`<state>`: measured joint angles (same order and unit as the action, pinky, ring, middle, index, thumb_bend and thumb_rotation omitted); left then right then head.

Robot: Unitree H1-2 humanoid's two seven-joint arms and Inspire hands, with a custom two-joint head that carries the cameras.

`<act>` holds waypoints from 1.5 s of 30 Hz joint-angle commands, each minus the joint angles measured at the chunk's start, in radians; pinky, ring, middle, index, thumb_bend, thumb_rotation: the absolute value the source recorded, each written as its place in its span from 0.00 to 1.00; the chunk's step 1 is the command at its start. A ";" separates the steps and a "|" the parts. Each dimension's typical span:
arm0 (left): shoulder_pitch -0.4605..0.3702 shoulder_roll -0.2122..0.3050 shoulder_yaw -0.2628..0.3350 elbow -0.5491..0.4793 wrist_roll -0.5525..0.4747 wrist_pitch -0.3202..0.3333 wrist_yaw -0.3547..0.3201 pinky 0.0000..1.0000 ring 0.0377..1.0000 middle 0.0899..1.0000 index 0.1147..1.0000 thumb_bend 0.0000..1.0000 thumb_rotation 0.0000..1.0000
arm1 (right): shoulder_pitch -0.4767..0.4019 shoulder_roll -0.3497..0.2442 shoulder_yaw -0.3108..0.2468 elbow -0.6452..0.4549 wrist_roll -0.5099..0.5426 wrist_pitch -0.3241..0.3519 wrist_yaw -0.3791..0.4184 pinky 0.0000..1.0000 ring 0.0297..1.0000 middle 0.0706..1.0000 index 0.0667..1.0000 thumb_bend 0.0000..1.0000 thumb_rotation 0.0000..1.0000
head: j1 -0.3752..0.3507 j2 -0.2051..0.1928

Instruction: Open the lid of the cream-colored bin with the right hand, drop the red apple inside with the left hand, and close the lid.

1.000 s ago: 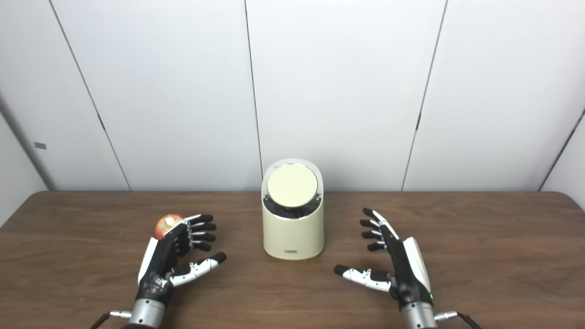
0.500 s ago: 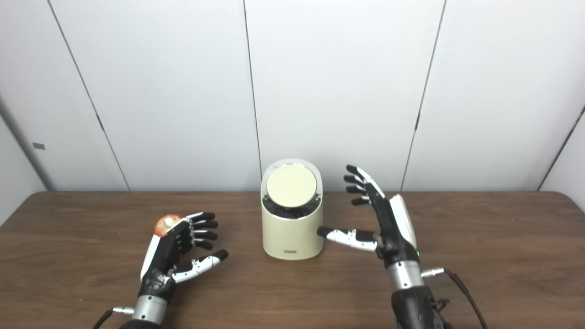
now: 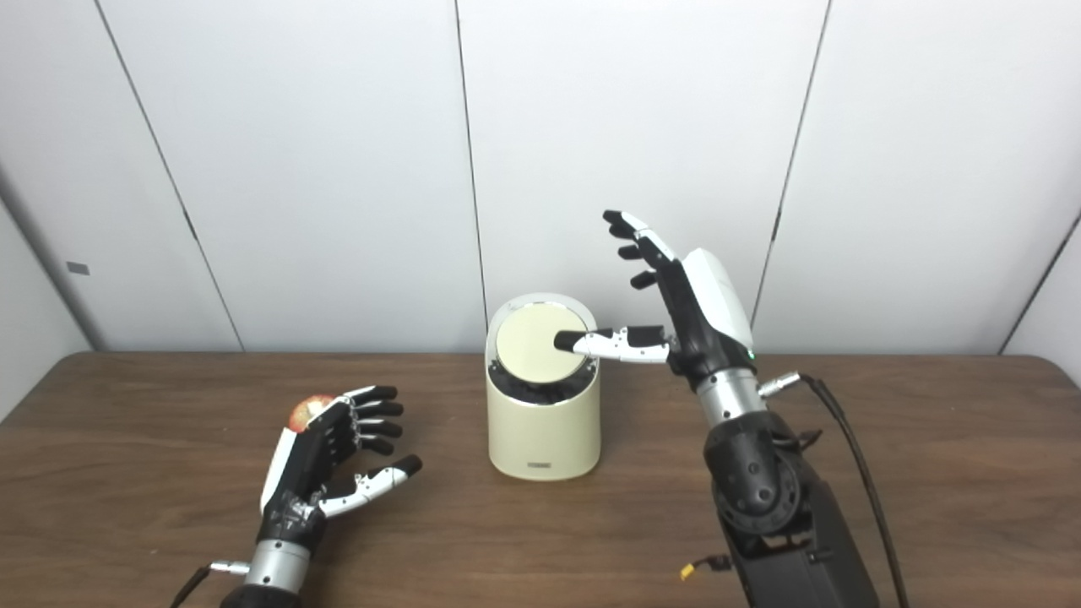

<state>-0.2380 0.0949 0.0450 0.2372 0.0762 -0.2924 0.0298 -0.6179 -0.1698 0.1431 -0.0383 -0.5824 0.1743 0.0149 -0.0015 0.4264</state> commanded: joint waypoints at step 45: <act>-0.017 -0.021 -0.009 -0.036 -0.005 -0.018 0.004 0.55 0.61 0.66 0.68 0.72 0.00 | -0.168 -0.040 0.181 0.202 -0.194 0.002 0.016 0.61 0.77 0.88 0.89 0.98 0.41 | 0.018 0.023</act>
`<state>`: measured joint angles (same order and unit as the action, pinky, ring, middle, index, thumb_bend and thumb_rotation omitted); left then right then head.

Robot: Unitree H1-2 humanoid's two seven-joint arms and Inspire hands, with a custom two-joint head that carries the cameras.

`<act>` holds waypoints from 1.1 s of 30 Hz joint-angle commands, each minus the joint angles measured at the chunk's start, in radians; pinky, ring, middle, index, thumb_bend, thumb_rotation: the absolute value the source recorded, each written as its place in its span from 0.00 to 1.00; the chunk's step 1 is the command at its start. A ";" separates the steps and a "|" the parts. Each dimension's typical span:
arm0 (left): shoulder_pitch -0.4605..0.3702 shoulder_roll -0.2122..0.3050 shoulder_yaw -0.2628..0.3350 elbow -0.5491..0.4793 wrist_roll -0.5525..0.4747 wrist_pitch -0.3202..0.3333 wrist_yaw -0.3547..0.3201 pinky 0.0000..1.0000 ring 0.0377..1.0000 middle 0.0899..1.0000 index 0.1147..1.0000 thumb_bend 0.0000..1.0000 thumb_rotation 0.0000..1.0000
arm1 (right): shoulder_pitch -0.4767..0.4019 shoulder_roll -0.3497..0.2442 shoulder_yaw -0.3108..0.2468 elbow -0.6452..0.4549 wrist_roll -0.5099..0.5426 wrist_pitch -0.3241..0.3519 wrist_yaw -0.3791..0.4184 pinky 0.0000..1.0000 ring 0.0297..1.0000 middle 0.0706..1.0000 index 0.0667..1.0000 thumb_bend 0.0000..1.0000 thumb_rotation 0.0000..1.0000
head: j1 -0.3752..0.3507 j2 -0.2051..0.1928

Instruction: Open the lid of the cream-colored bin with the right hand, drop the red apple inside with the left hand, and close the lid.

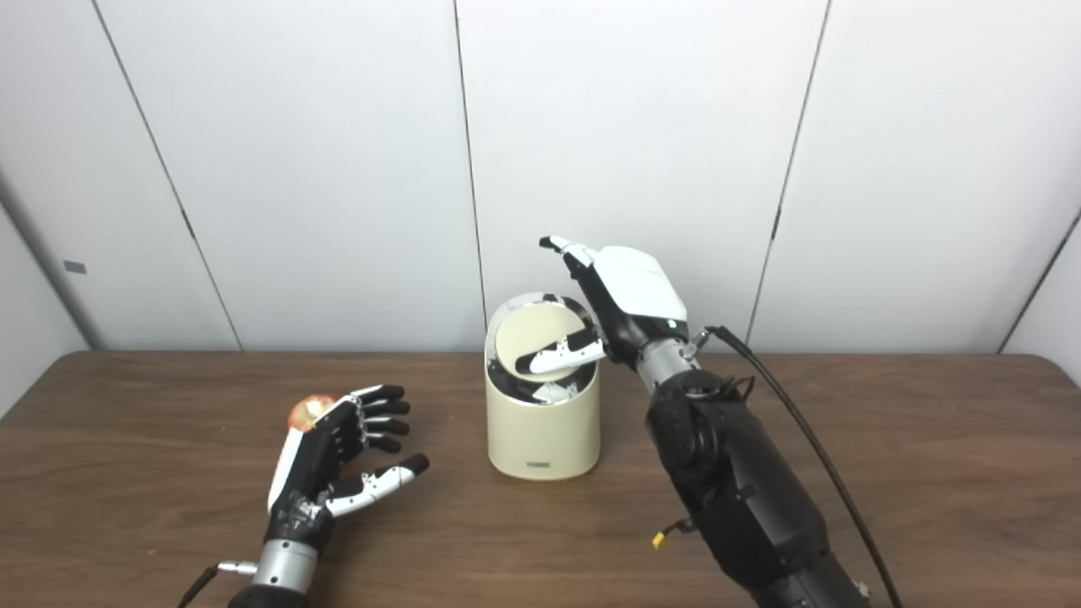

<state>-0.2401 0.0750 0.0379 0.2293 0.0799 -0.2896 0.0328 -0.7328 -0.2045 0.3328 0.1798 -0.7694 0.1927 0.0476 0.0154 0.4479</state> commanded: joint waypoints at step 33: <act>-0.003 0.003 -0.004 -0.061 -0.014 0.006 -0.007 0.56 0.62 0.67 0.69 0.72 0.00 | -0.046 -0.047 0.021 -0.002 -0.043 -0.010 0.021 0.63 0.77 0.88 0.89 0.96 0.29 | 0.003 0.018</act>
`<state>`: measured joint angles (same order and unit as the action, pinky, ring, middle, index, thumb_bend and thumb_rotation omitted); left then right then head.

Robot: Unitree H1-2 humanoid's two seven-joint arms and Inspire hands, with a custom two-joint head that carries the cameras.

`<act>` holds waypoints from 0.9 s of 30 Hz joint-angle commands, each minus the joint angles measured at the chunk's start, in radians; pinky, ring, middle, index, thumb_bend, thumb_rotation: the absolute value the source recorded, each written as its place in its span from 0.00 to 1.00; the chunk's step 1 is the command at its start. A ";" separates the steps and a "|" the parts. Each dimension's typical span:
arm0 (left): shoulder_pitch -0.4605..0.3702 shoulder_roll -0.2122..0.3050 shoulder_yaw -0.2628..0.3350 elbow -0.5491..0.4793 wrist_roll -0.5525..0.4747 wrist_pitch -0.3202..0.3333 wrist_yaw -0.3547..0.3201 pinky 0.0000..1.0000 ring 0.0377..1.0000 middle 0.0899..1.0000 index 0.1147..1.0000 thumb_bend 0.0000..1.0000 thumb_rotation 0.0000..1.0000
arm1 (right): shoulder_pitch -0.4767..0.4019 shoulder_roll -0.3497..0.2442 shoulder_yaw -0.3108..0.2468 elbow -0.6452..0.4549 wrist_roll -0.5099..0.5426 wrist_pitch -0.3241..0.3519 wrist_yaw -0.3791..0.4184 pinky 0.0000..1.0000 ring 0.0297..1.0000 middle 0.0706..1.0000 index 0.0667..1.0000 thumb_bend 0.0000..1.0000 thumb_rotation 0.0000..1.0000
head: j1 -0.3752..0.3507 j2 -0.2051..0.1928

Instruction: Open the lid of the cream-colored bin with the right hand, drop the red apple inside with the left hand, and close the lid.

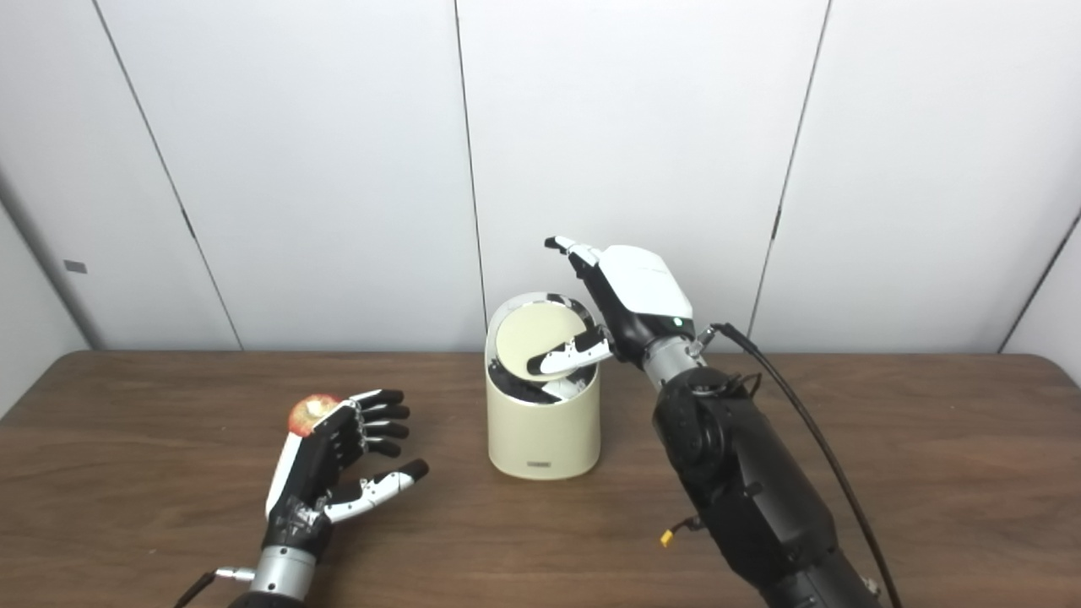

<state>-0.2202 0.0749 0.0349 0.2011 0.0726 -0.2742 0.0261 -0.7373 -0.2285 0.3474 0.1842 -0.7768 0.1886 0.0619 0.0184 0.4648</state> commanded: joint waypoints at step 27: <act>-0.027 0.007 0.001 -0.040 0.004 -0.007 0.005 0.54 0.60 0.66 0.68 0.71 0.00 | -0.050 -0.077 0.120 -0.017 -0.205 0.041 0.104 0.60 0.76 0.87 0.83 0.94 0.06 | 0.008 0.013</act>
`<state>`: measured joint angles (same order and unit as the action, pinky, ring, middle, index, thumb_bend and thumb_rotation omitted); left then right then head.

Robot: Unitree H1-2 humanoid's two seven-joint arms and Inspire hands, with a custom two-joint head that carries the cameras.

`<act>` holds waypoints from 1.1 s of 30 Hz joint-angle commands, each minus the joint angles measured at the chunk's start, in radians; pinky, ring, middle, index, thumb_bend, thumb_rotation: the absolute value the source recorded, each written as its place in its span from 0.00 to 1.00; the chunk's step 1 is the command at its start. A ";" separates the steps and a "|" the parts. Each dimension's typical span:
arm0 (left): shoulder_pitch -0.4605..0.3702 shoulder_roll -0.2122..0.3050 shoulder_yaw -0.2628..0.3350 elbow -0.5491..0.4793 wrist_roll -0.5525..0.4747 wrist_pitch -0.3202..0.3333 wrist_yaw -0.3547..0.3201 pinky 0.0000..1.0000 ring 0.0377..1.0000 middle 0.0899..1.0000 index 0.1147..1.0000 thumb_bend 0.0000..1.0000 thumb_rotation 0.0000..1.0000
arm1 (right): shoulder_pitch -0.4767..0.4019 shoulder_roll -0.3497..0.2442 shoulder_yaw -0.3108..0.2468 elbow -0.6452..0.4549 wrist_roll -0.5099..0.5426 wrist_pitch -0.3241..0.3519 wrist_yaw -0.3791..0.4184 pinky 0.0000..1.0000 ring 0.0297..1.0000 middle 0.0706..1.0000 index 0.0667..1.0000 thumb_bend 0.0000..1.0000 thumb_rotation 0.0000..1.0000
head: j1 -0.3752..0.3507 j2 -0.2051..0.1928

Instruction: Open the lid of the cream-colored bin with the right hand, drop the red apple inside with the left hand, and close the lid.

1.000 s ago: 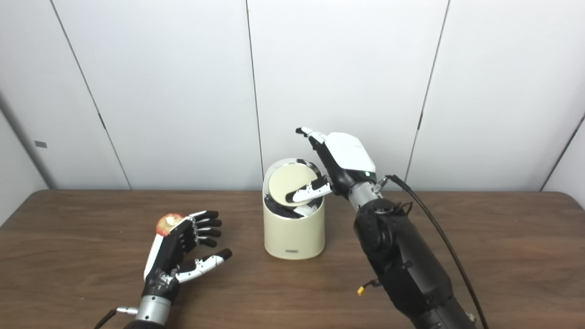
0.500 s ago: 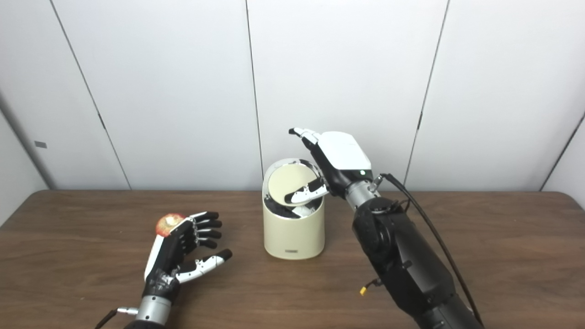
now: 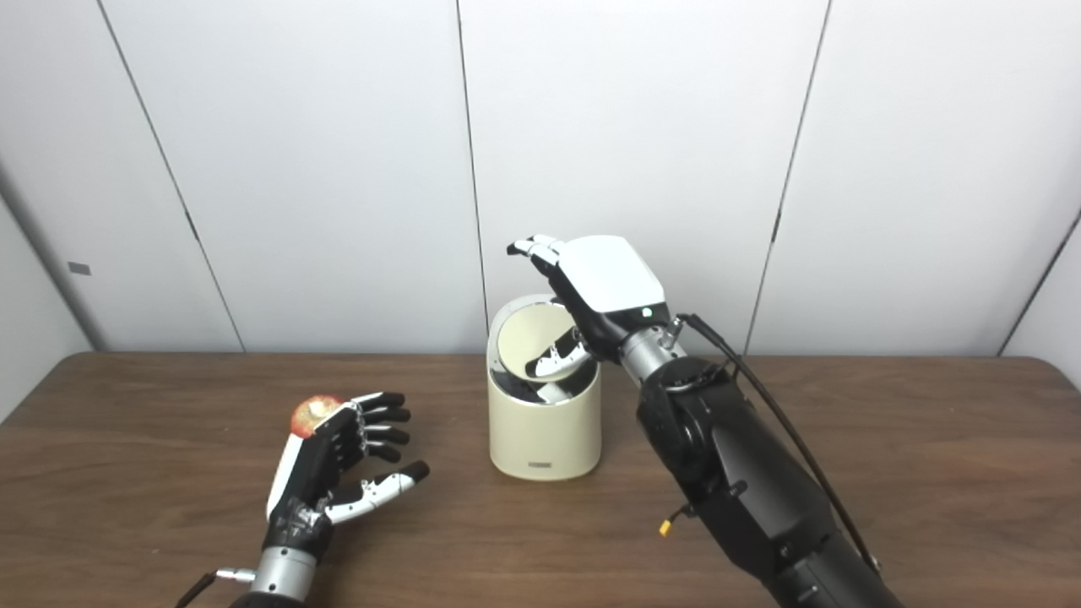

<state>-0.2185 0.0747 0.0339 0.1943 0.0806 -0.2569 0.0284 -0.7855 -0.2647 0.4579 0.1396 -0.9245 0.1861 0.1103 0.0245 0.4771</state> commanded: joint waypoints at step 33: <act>-0.024 0.009 -0.001 -0.031 -0.009 -0.017 -0.005 0.55 0.61 0.66 0.68 0.71 0.00 | 0.027 0.006 -0.222 -0.164 0.078 0.106 0.065 0.59 0.79 0.88 0.85 0.84 0.20 | -0.002 -0.002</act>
<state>-0.2182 0.0767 0.0339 0.1949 0.0794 -0.2561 0.0266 -0.7241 -0.2493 0.2562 0.0185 -0.8485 0.2847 0.2007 0.0215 0.4740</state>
